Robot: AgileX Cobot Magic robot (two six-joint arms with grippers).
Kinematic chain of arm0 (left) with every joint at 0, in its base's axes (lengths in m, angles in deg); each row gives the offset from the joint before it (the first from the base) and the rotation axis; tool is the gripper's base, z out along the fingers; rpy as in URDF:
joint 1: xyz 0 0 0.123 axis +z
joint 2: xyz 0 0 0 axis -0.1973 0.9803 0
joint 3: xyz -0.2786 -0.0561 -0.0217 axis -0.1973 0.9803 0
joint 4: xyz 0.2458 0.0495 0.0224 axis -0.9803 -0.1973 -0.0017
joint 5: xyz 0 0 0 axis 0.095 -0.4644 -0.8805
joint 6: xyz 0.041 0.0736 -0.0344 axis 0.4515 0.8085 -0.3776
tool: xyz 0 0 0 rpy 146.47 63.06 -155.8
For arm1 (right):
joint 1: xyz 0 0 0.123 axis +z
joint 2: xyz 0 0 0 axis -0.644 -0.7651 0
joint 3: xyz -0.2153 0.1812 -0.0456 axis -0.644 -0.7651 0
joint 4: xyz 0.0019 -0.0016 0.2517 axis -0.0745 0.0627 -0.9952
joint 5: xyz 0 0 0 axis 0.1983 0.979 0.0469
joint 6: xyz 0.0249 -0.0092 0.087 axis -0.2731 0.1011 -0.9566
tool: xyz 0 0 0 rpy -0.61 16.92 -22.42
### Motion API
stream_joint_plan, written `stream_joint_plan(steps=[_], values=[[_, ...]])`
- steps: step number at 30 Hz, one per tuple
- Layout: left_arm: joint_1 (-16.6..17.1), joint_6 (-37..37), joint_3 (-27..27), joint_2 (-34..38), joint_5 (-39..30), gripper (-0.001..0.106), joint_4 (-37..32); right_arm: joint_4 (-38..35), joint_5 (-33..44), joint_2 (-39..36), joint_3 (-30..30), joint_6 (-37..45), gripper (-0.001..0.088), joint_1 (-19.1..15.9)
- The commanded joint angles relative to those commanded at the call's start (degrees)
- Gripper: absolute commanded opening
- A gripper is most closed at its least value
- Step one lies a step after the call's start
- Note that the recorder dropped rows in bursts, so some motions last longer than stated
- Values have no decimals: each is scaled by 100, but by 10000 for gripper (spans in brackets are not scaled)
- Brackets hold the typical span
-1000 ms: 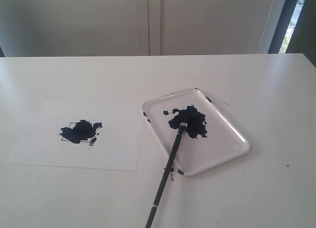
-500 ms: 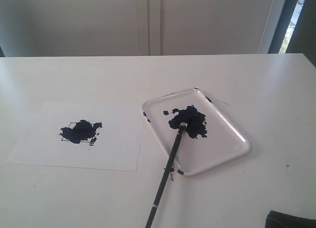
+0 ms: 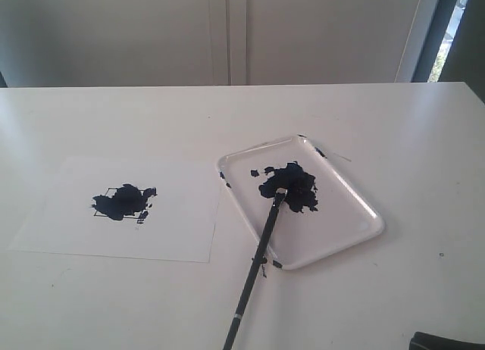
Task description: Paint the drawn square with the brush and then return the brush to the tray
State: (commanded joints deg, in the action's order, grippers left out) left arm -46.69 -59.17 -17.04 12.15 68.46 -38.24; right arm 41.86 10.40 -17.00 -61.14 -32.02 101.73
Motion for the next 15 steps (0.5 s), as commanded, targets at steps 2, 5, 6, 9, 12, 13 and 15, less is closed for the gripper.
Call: stream_joint_plan(steps=[2,5,6,9,12,13,15], values=[[0,0,0,0,0,0,0,0,0,0,0,0,0,0],[0,0,0,0,0,0,0,0,0,0,0,0,0,0],[0,0,0,0,0,0,0,-15,-7,0,0,0,0,0],[0,0,0,0,0,0,0,-16,4,0,0,0,0,0],[0,0,0,0,0,0,0,-16,32,0,0,0,0,0],[0,0,0,0,0,0,0,-16,70,0,0,0,0,0],[0,0,0,0,0,0,0,-16,97,0,0,0,0,0]])
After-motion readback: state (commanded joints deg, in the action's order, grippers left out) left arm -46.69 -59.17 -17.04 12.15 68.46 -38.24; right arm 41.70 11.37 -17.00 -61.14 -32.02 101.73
